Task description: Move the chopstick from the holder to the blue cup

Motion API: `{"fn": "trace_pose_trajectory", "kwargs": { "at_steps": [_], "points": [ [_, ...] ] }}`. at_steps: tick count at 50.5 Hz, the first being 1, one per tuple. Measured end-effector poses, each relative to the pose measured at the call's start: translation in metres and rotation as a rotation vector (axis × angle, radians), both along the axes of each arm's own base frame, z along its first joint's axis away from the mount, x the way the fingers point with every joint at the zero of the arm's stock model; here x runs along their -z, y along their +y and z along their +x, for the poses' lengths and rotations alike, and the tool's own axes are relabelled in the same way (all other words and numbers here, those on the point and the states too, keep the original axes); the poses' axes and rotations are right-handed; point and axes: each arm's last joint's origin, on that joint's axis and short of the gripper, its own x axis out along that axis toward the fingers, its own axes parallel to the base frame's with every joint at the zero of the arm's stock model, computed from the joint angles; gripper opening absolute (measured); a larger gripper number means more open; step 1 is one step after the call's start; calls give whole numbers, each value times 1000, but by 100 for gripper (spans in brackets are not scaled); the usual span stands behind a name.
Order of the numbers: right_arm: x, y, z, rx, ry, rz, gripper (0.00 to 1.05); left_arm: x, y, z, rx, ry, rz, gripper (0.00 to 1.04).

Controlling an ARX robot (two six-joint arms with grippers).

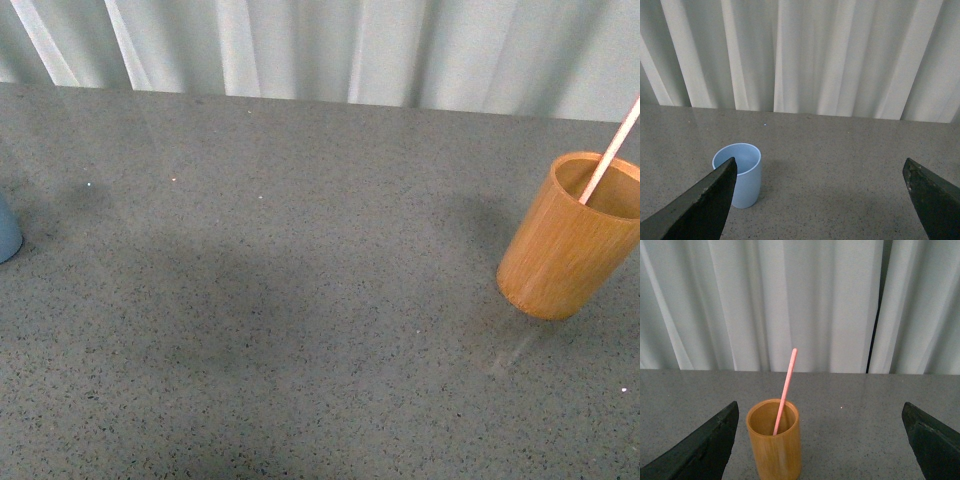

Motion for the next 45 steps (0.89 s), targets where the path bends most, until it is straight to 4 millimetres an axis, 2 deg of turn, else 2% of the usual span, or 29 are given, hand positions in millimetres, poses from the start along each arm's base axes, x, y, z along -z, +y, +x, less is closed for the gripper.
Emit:
{"fn": "trace_pose_trajectory", "kwargs": {
  "at_steps": [22,25,27,31,36,41,45],
  "points": [
    [0,0,0,0,0,0,95,0,0,0,0,0,0,98],
    [0,0,0,0,0,0,95,1,0,1,68,118,-16,98],
    [0,0,0,0,0,0,95,-1,-2,2,144,290,-44,98],
    [0,0,0,-2,0,0,95,-8,-3,8,186,473,-87,98],
    [0,0,0,-1,0,1,95,-26,0,29,178,515,-118,98],
    [0,0,0,0,0,1,95,-49,7,63,126,484,-119,98],
    [0,0,0,-1,0,1,95,-59,18,106,25,508,-108,98]
  ]
}}
